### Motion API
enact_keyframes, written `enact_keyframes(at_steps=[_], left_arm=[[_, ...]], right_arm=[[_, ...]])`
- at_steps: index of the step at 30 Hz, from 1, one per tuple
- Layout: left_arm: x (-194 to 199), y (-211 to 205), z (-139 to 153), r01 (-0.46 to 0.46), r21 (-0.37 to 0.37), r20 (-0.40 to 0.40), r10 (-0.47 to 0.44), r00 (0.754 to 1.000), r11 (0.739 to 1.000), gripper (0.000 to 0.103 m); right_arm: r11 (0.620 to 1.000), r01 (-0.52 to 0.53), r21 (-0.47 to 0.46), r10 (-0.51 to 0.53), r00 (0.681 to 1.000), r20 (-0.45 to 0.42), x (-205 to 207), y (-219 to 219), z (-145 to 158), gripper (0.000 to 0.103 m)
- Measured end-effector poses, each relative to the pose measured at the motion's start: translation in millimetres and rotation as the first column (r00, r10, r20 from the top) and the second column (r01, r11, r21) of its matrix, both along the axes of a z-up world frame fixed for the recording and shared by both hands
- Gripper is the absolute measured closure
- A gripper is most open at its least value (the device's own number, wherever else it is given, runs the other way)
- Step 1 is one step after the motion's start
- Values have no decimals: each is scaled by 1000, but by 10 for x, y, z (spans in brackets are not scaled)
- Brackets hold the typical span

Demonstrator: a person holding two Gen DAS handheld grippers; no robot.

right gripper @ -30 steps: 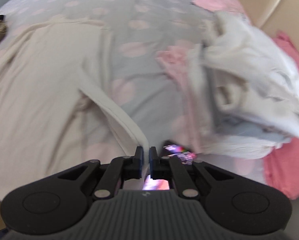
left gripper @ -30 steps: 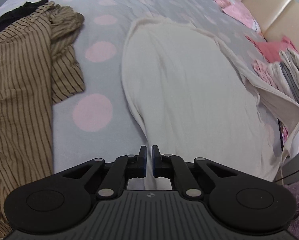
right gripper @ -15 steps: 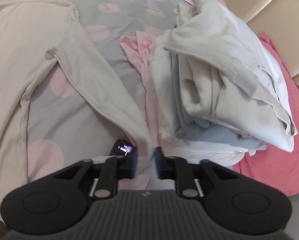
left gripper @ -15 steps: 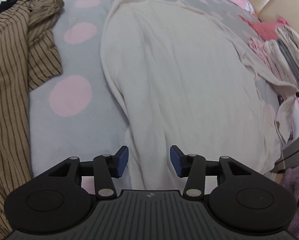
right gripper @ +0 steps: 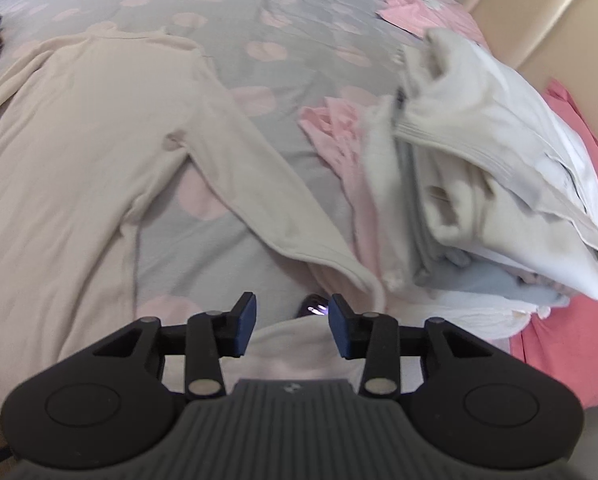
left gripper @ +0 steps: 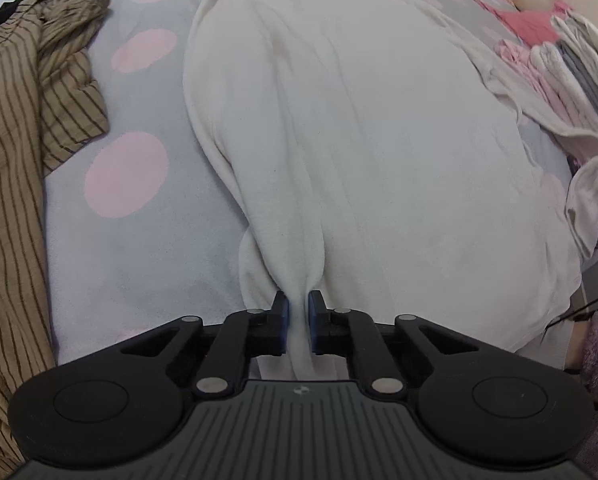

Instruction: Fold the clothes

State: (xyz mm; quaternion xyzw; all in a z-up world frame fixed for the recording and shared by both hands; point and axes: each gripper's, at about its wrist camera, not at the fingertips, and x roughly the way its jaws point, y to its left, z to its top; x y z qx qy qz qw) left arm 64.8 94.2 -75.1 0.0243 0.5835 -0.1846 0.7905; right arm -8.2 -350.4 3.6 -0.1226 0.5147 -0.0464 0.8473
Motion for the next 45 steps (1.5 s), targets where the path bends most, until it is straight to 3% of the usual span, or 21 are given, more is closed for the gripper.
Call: enact_keyframes(at_steps=[6, 13, 18, 21, 24, 27, 31, 33, 35, 39, 42, 45], left_arm=[[45, 394, 358, -122, -59, 80, 126, 989, 991, 96], [445, 939, 881, -295, -93, 189, 308, 932, 951, 96], [793, 1330, 1053, -402, -55, 267, 401, 876, 914, 97], [996, 1613, 1060, -492, -29, 319, 475, 820, 870, 97], [1179, 1813, 985, -547, -25, 335, 523, 784, 837, 97], [1264, 1852, 829, -540, -40, 304, 525, 795, 841, 94], [1184, 1696, 796, -462, -5, 302, 441, 845, 887, 90], [1071, 1575, 800, -402, -4, 313, 383, 869, 916, 75], [938, 1431, 765, -318, -10, 295, 306, 905, 948, 68], [627, 1051, 577, -124, -8, 194, 124, 973, 992, 68], [345, 777, 399, 15, -7, 125, -14, 992, 1000, 68], [35, 541, 208, 146, -1, 56, -146, 988, 989, 68]], right_arm=[[998, -63, 5, 63, 998, -10, -7, 166, -14, 59], [999, -49, 7, 50, 995, -91, 90, 141, -216, 59], [999, -32, 5, 33, 993, -117, 184, 135, -272, 59], [999, -37, 1, 37, 991, -127, 226, 158, -293, 59], [999, -38, 2, 38, 989, -143, 254, 175, -334, 59], [999, -39, 15, 41, 986, -162, 282, 188, -394, 59], [998, -45, 49, 53, 981, -185, 299, 220, -463, 59], [996, -55, 69, 67, 979, -193, 282, 240, -485, 59], [994, -63, 95, 80, 977, -197, 254, 254, -499, 59], [980, -69, 188, 107, 974, -198, 154, 251, -505, 59], [965, -62, 256, 119, 970, -214, 51, 238, -534, 61], [951, -78, 298, 150, 962, -227, -73, 267, -572, 66]])
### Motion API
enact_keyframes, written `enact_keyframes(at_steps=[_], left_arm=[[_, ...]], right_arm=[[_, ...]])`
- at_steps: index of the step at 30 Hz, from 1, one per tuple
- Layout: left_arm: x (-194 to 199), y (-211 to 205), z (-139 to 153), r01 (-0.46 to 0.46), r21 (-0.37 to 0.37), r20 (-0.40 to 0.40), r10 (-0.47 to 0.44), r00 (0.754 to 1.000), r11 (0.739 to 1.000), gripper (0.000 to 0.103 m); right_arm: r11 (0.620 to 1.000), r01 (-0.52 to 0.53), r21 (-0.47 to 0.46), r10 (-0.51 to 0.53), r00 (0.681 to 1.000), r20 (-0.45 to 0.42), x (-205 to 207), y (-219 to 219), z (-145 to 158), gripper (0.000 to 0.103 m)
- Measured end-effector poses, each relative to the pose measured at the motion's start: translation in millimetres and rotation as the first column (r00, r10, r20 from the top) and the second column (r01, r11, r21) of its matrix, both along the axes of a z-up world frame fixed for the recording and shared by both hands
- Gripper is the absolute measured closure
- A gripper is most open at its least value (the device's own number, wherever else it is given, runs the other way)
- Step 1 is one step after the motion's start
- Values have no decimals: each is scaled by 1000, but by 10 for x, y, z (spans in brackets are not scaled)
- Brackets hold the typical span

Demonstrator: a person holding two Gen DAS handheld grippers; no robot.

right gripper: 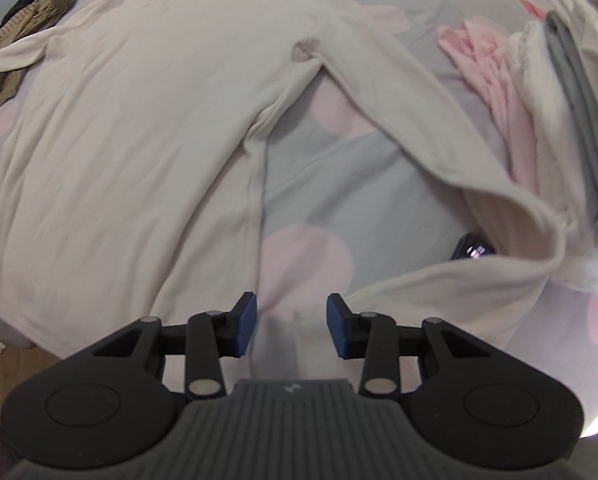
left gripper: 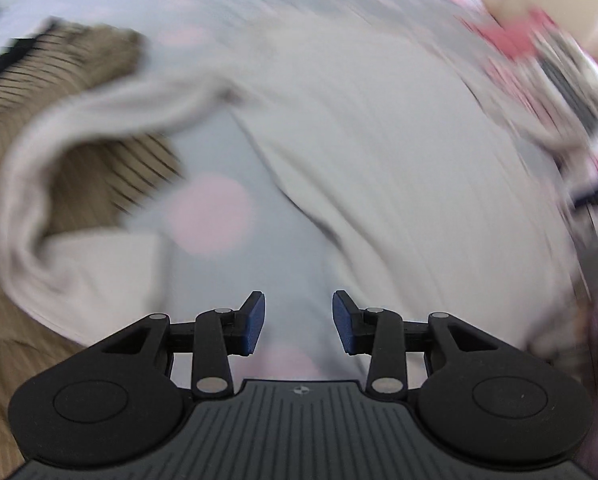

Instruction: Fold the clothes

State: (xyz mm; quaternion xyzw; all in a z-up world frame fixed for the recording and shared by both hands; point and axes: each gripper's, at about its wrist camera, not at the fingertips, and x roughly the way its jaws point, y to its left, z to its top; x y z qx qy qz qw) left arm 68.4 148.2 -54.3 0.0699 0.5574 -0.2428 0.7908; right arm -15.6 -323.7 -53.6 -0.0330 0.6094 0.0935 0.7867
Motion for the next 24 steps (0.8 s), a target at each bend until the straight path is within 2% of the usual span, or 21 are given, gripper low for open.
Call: enact_keyframes(at_steps=[4, 11, 15, 16, 17, 19, 24], left_arm=[[-277, -156, -172, 84, 24, -56, -83, 995, 996, 68], [-393, -262, -401, 115, 44, -130, -108, 986, 992, 68], [-387, -402, -474, 133, 40, -132, -127, 983, 990, 69], [-396, -439, -482, 144, 46, -127, -137, 982, 989, 71], [-403, -470, -482, 156, 51, -120, -149, 982, 986, 79], [-408, -500, -458, 160, 59, -113, -152, 982, 985, 90], [-439, -399, -277, 123, 21, -105, -120, 987, 992, 95]], right_arm=[[998, -45, 35, 46, 998, -32, -191, 82, -117, 66], [982, -189, 16, 189, 981, -30, -477, 234, -281, 66], [978, -210, -9, 209, 977, -34, -521, 257, -379, 67], [977, -214, -10, 213, 977, -31, -529, 266, -383, 70], [976, -220, -7, 219, 975, -31, -546, 278, -380, 80], [974, -228, -1, 228, 973, -34, -570, 299, -362, 91], [976, -216, 17, 216, 975, -40, -608, 276, -269, 95]])
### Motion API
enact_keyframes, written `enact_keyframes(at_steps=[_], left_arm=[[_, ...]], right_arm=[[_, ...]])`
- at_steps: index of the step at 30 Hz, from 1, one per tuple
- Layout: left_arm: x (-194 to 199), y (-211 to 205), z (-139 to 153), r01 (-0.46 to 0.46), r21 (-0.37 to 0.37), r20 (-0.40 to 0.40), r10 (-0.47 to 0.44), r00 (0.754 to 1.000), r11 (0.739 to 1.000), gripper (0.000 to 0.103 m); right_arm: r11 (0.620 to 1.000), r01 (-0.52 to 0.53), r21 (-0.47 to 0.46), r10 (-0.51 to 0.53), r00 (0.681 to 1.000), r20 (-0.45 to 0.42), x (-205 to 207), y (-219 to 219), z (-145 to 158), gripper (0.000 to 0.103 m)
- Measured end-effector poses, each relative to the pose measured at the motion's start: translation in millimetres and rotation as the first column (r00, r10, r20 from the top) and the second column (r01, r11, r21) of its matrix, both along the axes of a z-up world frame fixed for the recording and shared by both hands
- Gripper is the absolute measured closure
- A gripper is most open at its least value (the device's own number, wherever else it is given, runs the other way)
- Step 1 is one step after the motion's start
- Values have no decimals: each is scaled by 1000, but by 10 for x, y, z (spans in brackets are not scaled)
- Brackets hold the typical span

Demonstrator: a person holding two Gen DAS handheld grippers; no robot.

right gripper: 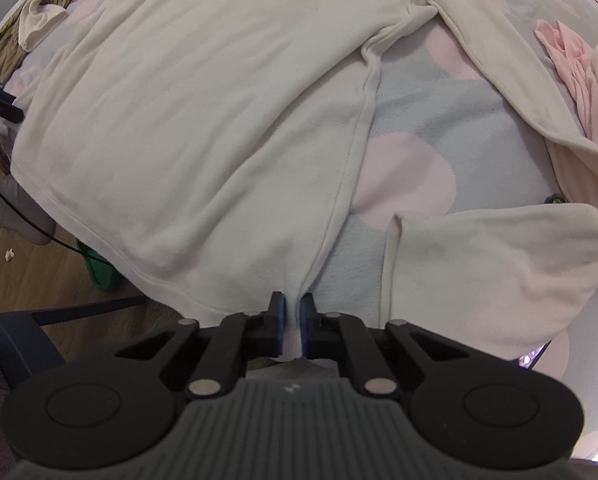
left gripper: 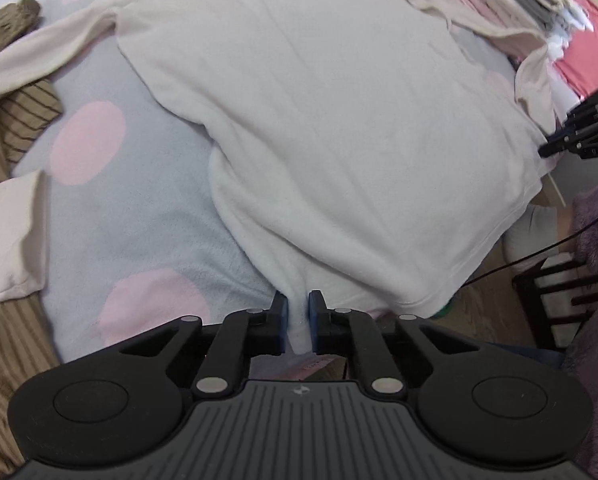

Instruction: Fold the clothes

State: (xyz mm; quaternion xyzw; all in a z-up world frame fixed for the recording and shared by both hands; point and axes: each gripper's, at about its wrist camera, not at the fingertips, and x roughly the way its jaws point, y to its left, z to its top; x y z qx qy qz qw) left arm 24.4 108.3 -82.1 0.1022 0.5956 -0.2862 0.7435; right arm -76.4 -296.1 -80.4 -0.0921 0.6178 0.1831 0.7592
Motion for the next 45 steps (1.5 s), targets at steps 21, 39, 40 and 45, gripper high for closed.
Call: enact_keyframes(at_steps=[21, 39, 40, 45], left_arm=[[-141, 480, 276, -171, -10, -122, 168, 978, 985, 98], [-75, 486, 337, -261, -60, 12, 262, 965, 963, 76], [-63, 505, 378, -275, -70, 34, 278, 960, 959, 76], [44, 435, 435, -297, -62, 96, 302, 948, 953, 76]], right_arm=[[983, 129, 129, -106, 980, -170, -225, -355, 310, 97], [980, 197, 29, -197, 980, 9, -107, -387, 309, 65], [970, 241, 21, -241, 970, 42, -85, -471, 358, 64], [871, 491, 32, -489, 856, 167, 92, -1014, 493, 61]])
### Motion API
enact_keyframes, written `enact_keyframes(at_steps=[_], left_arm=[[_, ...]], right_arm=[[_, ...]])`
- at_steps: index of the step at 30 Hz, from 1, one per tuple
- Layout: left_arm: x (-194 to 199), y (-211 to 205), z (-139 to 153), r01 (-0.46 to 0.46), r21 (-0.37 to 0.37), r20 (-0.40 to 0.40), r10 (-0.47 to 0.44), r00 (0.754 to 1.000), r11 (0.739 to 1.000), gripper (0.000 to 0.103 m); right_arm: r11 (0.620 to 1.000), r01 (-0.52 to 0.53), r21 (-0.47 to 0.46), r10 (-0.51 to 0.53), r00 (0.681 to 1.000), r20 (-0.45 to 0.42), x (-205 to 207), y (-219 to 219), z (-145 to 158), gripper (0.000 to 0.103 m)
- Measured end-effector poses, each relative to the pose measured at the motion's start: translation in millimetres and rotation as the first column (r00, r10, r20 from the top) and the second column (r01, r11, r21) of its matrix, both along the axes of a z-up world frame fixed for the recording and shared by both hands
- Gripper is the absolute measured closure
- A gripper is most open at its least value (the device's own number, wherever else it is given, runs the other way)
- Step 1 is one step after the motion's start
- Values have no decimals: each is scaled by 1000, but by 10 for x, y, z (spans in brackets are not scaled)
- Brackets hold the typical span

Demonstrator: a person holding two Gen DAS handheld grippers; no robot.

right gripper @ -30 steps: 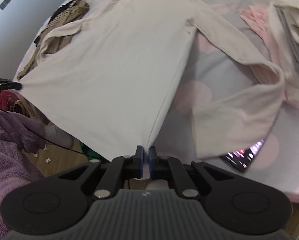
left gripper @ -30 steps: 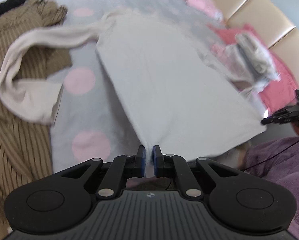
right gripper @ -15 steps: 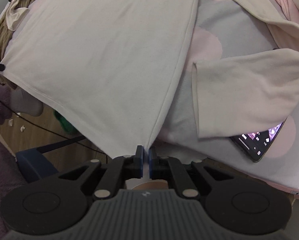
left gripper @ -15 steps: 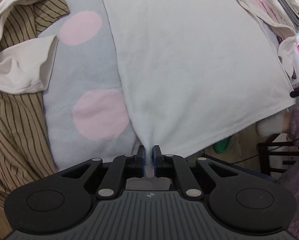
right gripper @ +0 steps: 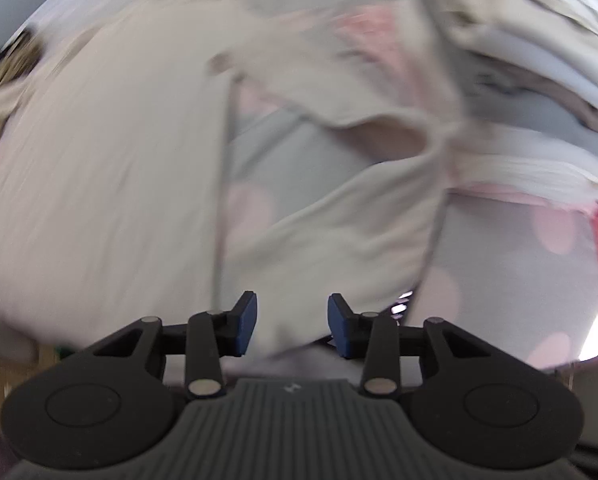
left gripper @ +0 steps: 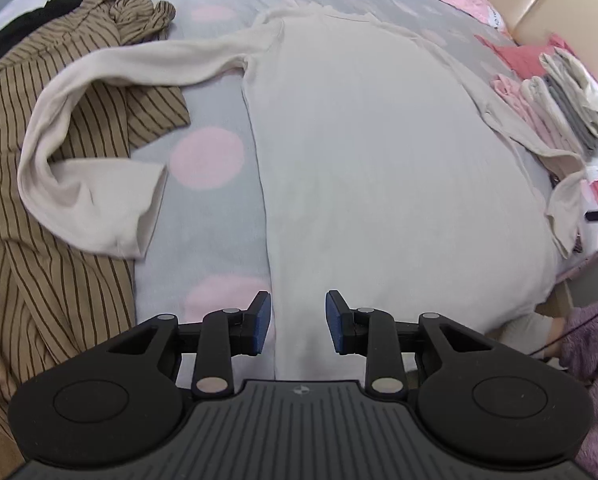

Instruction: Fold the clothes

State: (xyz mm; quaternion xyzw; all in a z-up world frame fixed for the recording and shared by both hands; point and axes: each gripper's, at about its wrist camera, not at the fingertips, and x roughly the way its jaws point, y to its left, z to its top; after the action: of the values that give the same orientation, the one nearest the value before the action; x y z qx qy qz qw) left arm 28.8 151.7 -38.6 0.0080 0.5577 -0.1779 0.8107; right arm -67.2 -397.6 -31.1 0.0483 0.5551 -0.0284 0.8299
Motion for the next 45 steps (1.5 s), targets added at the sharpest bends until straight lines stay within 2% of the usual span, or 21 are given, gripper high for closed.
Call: enact_keyframes(at_steps=[4, 7, 9, 13, 15, 17, 19, 23, 26, 29, 33, 36, 40, 43, 45], left_arm=[[116, -294, 59, 45, 38, 32, -46, 998, 998, 74], [201, -513, 115, 84, 42, 70, -86, 994, 996, 71], [266, -654, 155, 95, 46, 90, -99, 991, 994, 68], [377, -896, 187, 131, 26, 114, -133, 984, 991, 67], [407, -989, 176, 151, 26, 117, -153, 981, 988, 67], [426, -1064, 160, 164, 34, 119, -167, 979, 986, 67], [448, -1123, 155, 168, 41, 120, -172, 978, 985, 67], [514, -1196, 193, 148, 26, 139, -150, 979, 989, 67], [580, -1279, 254, 131, 4, 164, -130, 978, 991, 67], [632, -1384, 320, 125, -5, 194, -122, 973, 992, 67], [678, -1498, 380, 123, -13, 222, -117, 968, 992, 67], [698, -1541, 400, 116, -9, 239, -110, 965, 993, 67], [728, -1564, 357, 108, 28, 233, -112, 966, 994, 67], [722, -1557, 340, 116, 32, 223, -120, 967, 993, 67], [704, -1563, 341, 126, 36, 225, -131, 966, 991, 67]], right_arm=[[988, 156, 1, -156, 986, 62, 163, -215, 21, 60], [969, 245, 3, -244, 963, 111, 314, -340, 26, 49], [965, 263, -15, -259, 956, 140, 407, -342, 49, 44], [954, 288, -86, -270, 947, 175, 577, -321, 80, 45], [950, 290, -115, -271, 950, 155, 648, -308, 31, 49], [951, 283, -125, -268, 955, 127, 713, -303, -36, 76], [951, 272, -146, -255, 959, 126, 750, -269, -39, 93], [956, 245, -160, -209, 954, 213, 797, -59, 146, 95], [971, 188, -147, -137, 944, 299, 881, 221, 364, 95], [984, 84, -158, -21, 931, 365, 961, 590, 567, 95], [965, -95, -245, 191, 895, 403, 1006, 1210, 709, 95], [926, -234, -296, 338, 861, 379, 954, 1618, 696, 95], [868, -399, -295, 477, 834, 277, 915, 2014, 436, 95], [836, -471, -282, 533, 818, 215, 903, 2167, 237, 93], [827, -498, -261, 549, 815, 187, 859, 2208, 158, 88]])
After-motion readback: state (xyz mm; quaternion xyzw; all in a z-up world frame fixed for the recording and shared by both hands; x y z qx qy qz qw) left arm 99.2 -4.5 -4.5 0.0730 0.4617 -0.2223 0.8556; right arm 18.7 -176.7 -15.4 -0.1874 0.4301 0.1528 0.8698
